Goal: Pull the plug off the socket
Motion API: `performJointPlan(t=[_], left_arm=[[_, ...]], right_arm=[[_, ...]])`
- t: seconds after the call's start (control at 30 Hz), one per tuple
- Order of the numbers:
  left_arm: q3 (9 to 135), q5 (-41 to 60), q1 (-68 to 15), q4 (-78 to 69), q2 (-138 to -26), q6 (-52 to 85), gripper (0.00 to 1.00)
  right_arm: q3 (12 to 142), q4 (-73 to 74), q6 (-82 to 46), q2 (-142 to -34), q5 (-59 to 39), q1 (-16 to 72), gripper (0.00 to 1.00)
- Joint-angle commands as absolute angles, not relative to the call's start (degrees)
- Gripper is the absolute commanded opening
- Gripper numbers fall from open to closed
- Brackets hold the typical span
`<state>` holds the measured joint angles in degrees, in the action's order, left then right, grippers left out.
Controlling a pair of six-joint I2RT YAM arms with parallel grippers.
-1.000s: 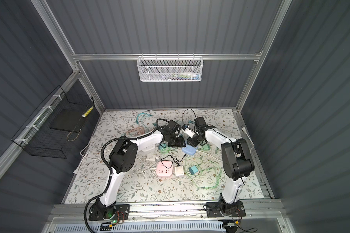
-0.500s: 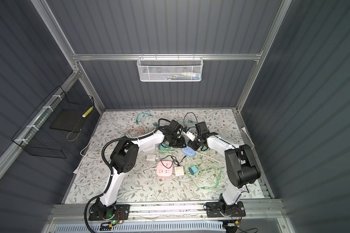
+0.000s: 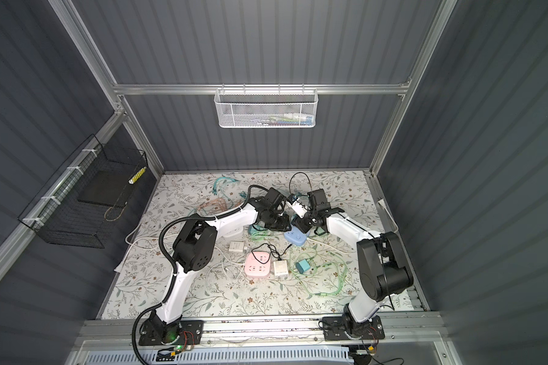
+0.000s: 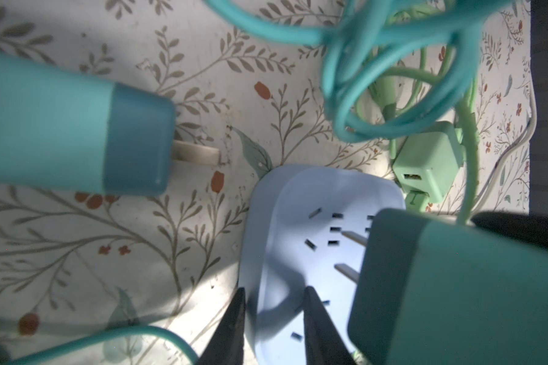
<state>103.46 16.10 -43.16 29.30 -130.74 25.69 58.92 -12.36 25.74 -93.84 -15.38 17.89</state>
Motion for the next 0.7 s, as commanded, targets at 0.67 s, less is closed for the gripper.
performJointPlan(t=[0.67], left_arm=[[98.6, 12.2, -42.9, 32.4, -131.5, 23.6, 0.38]], right_arm=[[75.6, -29.6, 17.9, -105.3, -11.5, 12.7, 0.21]])
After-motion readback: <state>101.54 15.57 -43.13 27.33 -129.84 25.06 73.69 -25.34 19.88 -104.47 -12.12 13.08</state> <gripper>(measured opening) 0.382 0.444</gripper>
